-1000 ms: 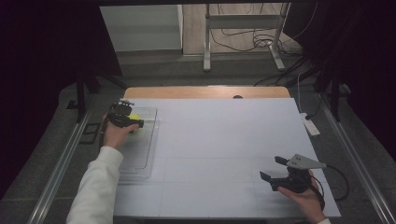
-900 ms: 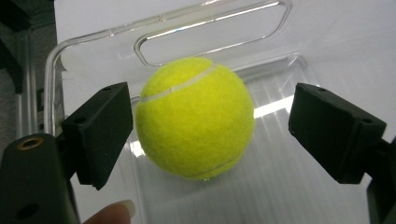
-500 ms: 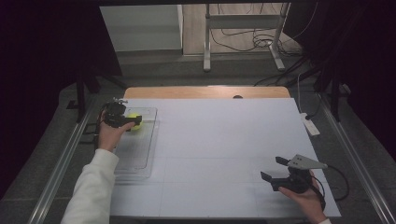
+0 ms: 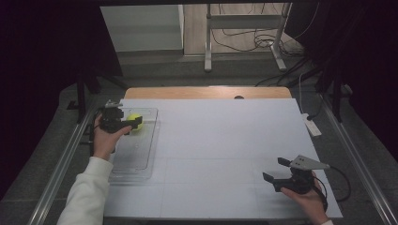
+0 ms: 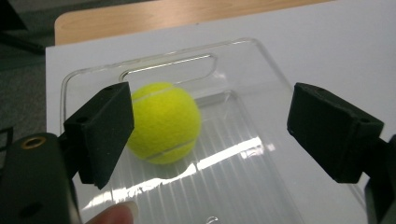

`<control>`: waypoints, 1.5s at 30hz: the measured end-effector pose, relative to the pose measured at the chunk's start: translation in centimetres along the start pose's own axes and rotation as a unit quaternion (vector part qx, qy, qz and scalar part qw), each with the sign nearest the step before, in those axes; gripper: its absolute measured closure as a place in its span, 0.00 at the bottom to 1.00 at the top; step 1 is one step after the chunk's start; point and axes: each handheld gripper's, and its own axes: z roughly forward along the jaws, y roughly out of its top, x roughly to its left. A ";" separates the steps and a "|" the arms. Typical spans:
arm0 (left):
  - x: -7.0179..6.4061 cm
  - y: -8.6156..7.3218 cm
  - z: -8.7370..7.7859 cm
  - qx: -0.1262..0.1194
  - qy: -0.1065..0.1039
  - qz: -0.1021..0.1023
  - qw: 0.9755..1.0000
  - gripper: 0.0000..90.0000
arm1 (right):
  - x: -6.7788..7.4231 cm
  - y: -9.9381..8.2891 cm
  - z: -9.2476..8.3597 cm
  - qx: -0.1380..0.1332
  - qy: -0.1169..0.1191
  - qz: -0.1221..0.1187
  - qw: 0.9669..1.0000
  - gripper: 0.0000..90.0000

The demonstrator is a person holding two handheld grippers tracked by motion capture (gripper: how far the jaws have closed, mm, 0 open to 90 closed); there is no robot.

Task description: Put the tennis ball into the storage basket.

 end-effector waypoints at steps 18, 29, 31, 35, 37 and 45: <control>-3.8 -2.0 -4.0 -0.051 -0.081 0.049 0.994 0.20 | 0.2 -0.1 -0.3 0.001 -0.009 0.003 1.000 0.14; -5.6 -4.2 -4.5 -0.047 -0.100 0.071 0.991 0.20 | 0.2 -0.1 -0.3 0.001 -0.010 0.002 1.000 0.14; -6.0 -4.7 -4.6 -0.047 -0.105 0.075 0.991 0.20 | 0.2 -0.1 -0.3 0.002 -0.010 0.002 1.000 0.14; -6.5 -5.3 -4.7 -0.045 -0.110 0.080 0.990 0.19 | 0.2 -0.1 -0.3 0.002 -0.010 0.001 1.000 0.14; -6.8 -5.8 -4.7 -0.044 -0.116 0.082 0.989 0.19 | 0.2 -0.1 -0.3 0.002 -0.010 0.001 1.000 0.14; -7.5 -7.9 -4.9 -0.043 -0.134 0.083 0.987 0.19 | 0.2 -0.1 -0.3 0.000 -0.009 -0.001 1.000 0.14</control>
